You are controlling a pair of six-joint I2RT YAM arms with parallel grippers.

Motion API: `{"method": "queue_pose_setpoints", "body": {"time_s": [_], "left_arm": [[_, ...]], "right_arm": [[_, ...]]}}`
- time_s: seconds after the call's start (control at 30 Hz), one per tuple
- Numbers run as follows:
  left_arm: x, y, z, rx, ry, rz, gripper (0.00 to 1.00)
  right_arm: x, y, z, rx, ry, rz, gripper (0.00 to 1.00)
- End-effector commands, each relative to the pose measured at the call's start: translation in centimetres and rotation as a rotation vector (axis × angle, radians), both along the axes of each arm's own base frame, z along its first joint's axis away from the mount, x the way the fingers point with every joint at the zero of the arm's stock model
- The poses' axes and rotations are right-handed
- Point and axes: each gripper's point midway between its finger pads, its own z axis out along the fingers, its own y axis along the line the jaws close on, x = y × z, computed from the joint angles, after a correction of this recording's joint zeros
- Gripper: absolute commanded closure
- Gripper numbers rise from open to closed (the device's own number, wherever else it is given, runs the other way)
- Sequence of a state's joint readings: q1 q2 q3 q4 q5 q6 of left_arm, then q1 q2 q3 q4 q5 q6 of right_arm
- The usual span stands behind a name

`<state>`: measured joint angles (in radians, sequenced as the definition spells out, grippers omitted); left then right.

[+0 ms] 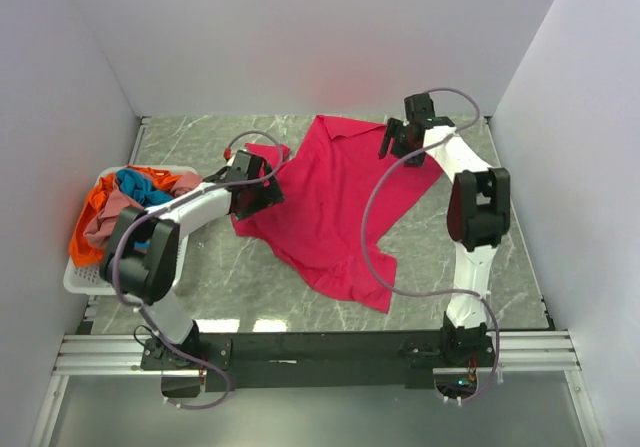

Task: Fold and stack the t-shirts
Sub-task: Flatten the tshirt out

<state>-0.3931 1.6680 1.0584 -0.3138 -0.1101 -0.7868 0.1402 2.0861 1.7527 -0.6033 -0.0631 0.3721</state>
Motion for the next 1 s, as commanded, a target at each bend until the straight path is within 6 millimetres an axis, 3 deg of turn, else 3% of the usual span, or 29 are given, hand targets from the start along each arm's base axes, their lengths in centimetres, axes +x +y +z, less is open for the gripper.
{"method": "queue_pose_setpoints", "body": {"time_s": [0.0, 0.03, 0.1, 0.13, 0.17, 0.2, 0.23, 0.27, 0.3, 0.33, 0.37, 0.4, 0.47, 0.5, 0.57, 0.6, 0.67, 0.8, 0.9, 0.97], "left_arm": [[2.2, 0.1, 0.0, 0.040, -0.011, -0.001, 0.01], [2.4, 0.4, -1.3, 0.070, 0.021, 0.002, 0.01], [3.4, 1.2, -1.3, 0.126, 0.033, 0.029, 0.01], [3.6, 1.9, -2.4, 0.182, 0.052, 0.036, 0.01], [4.5, 2.0, -2.1, 0.199, 0.040, 0.042, 0.01], [4.8, 2.5, -2.5, 0.214, 0.052, 0.049, 0.01], [5.1, 2.8, -3.7, 0.228, 0.078, 0.043, 0.01], [6.2, 2.4, -3.3, 0.207, 0.068, 0.038, 0.01], [6.8, 2.9, -3.7, 0.203, 0.078, 0.042, 0.01], [7.1, 3.1, -5.1, 0.213, 0.107, 0.026, 0.01], [8.8, 3.3, -4.2, 0.222, 0.081, 0.041, 0.01], [9.2, 4.0, -4.4, 0.243, 0.100, 0.048, 0.01], [11.7, 3.9, -4.6, 0.270, 0.078, 0.008, 0.01], [12.5, 3.8, -4.7, 0.274, 0.075, -0.022, 0.00], [15.2, 2.4, -5.0, 0.232, 0.041, -0.070, 0.01], [16.0, 1.7, -5.2, 0.198, 0.036, -0.110, 0.00], [18.7, 0.1, -5.2, 0.150, -0.001, -0.155, 0.00], [23.9, -1.9, -2.1, 0.116, -0.147, -0.199, 0.01], [25.6, -2.6, 1.3, 0.073, -0.246, -0.197, 0.01], [25.7, -2.9, 4.8, 0.037, -0.310, -0.193, 0.01]], "right_arm": [[0.5, -0.8, -0.8, -0.050, 0.048, 0.006, 0.20], [0.4, -0.9, -1.4, -0.046, 0.058, 0.003, 0.20], [-1.0, -1.0, -3.2, -0.036, 0.118, 0.012, 0.21], [-1.4, -0.8, -3.7, -0.028, 0.124, 0.019, 0.21], [-1.9, -1.0, -3.3, -0.020, 0.110, 0.015, 0.21], [-3.6, -1.1, -5.0, -0.016, 0.156, 0.010, 0.21], [-3.9, -0.8, -5.2, 0.008, 0.148, 0.015, 0.21], [-4.5, -0.8, -4.7, 0.021, 0.137, 0.013, 0.21], [-6.4, -0.7, -6.0, 0.032, 0.183, 0.006, 0.21], [-6.9, -0.5, -6.2, 0.053, 0.181, 0.004, 0.22], [-7.7, 0.3, -5.1, 0.103, 0.161, 0.017, 0.23], [-10.5, 0.5, -6.9, 0.121, 0.216, 0.015, 0.24], [-12.2, 1.8, -5.8, 0.189, 0.181, 0.022, 0.24], [-15.1, 1.9, -7.6, 0.195, 0.238, 0.021, 0.24], [-17.1, 2.6, -7.0, 0.199, 0.211, 0.020, 0.24], [-20.0, 3.4, -8.4, 0.185, 0.254, 0.039, 0.24], [-23.3, 4.1, -8.6, 0.196, 0.270, 0.032, 0.24], [-27.6, 8.4, -6.7, 0.200, 0.248, 0.142, 0.24], [-28.0, 9.7, -4.4, 0.194, 0.208, 0.160, 0.24], [-27.4, 9.8, -2.2, 0.203, 0.138, 0.154, 0.23]]}}
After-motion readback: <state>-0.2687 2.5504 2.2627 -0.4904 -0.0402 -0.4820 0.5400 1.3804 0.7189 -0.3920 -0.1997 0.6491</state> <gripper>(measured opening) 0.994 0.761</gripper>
